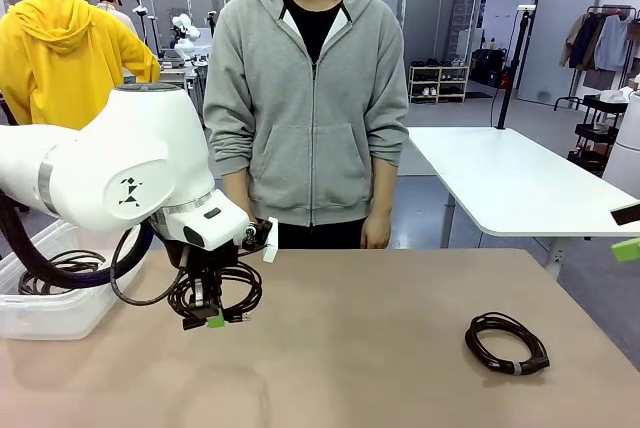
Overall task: Organize and store the cables.
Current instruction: Place the USB Extension Cable into the Organizing box.
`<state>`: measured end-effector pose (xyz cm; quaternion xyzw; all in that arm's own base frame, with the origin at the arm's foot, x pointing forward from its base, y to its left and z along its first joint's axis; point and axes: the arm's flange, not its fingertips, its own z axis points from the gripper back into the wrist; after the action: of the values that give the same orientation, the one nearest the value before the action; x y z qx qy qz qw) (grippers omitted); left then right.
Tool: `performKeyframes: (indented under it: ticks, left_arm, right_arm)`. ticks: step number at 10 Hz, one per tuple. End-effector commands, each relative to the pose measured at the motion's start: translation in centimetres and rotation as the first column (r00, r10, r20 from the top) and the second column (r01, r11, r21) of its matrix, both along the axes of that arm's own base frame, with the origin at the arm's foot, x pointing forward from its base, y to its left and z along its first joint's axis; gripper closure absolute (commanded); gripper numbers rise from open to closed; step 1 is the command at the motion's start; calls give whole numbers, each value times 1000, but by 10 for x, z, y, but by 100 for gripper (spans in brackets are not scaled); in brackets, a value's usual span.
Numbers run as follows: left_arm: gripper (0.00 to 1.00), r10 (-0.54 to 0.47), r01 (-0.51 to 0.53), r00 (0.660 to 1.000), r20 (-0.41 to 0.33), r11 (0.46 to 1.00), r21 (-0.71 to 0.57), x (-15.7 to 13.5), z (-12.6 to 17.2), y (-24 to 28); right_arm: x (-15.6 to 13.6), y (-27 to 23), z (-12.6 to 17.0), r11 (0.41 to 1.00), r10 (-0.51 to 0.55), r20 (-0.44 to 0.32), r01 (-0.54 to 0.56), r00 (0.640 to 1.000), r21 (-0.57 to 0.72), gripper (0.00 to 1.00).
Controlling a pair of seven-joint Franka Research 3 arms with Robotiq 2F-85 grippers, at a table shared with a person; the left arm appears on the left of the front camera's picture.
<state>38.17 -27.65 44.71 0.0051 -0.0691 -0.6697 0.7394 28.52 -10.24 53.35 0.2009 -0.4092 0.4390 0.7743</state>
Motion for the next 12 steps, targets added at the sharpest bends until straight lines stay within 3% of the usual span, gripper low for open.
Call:
performKeyframes:
  ticks: [1, 4, 5, 6, 8, 12]
  left_arm:
    - [95, 11, -11, 1000, 12, 1000, -1, -4, 5, 7]
    - [95, 11, -11, 1000, 12, 1000, -1, -4, 5, 7]
    - [86, 6, -6, 1000, 8, 1000, -5, 0, 5, 3]
    - [86, 2, -2, 1000, 21, 1000, -5, 2, 5, 6]
    - [86, 19, -19, 1000, 6, 998, -58, 6, 14, 39]
    - [86, -15, 17, 997, 69, 999, -40, 18, 50, 137]
  right_arm:
    - [-1, 1, 1, 1000, -2, 6, 2, 1000, -2, 0]
    - [-1, 1, 1, 1000, -2, 6, 2, 1000, -2, 0]
    - [-1, 1, 1, 1000, -2, 6, 2, 1000, -2, 0]
    - [-1, 1, 1, 1000, -2, 6, 2, 1000, -2, 0]
    - [-1, 1, 1, 1000, -2, 6, 2, 1000, -2, 0]
    - [-1, 1, 1, 1000, -2, 6, 2, 1000, -2, 0]
